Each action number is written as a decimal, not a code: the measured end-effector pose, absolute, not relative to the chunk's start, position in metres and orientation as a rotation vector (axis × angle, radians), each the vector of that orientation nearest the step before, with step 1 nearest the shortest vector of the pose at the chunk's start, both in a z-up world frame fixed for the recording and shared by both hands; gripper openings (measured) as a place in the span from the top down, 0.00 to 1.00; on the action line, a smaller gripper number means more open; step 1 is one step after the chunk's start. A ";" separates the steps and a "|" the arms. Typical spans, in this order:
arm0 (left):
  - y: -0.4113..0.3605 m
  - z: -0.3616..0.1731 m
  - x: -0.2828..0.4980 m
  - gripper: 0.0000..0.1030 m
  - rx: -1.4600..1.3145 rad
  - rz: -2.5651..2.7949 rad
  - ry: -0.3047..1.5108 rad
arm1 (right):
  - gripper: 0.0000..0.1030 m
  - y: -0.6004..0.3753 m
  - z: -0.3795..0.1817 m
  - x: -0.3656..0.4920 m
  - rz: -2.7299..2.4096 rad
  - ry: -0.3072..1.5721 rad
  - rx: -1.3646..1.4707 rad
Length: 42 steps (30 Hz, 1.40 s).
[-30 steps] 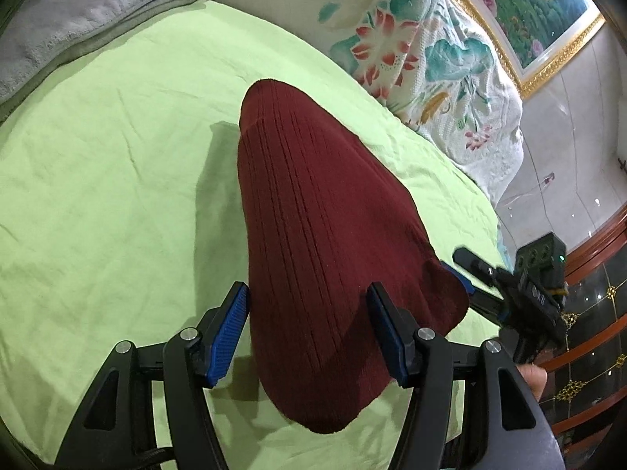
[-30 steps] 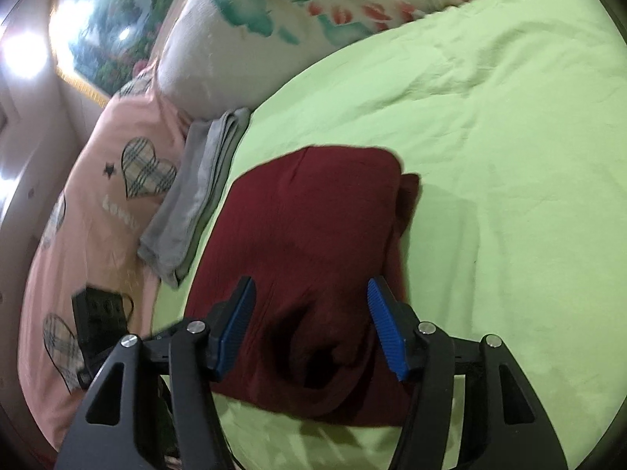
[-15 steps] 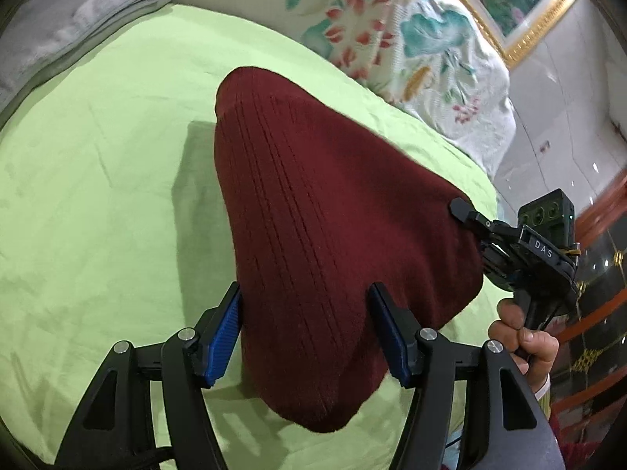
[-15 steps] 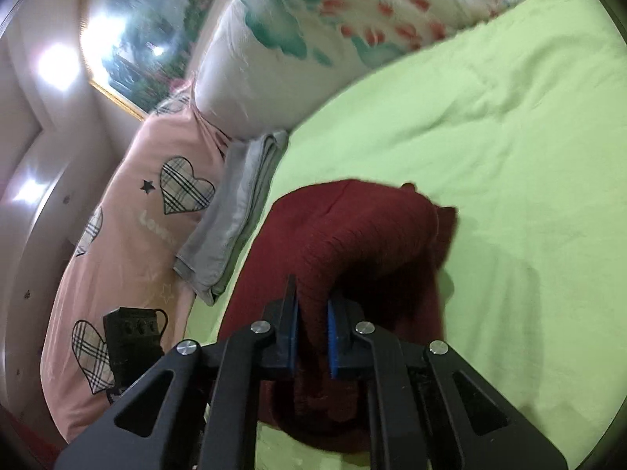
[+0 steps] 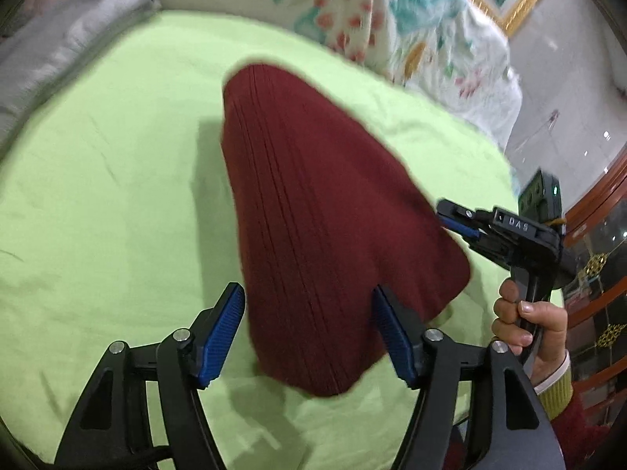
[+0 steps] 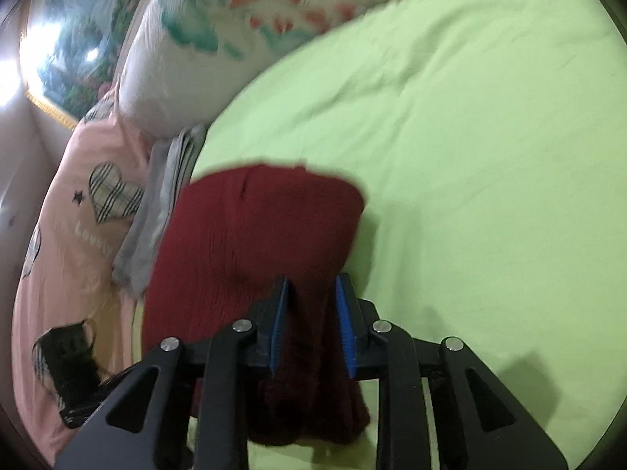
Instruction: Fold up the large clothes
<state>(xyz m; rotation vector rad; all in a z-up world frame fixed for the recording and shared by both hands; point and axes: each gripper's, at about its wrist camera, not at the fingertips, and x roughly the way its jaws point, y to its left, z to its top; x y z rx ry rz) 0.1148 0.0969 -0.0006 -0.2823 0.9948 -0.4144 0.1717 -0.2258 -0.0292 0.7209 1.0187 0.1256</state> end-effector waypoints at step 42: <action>0.076 -0.014 0.133 0.60 -0.329 -0.555 0.911 | 0.82 -0.147 -0.030 0.163 0.141 0.991 0.517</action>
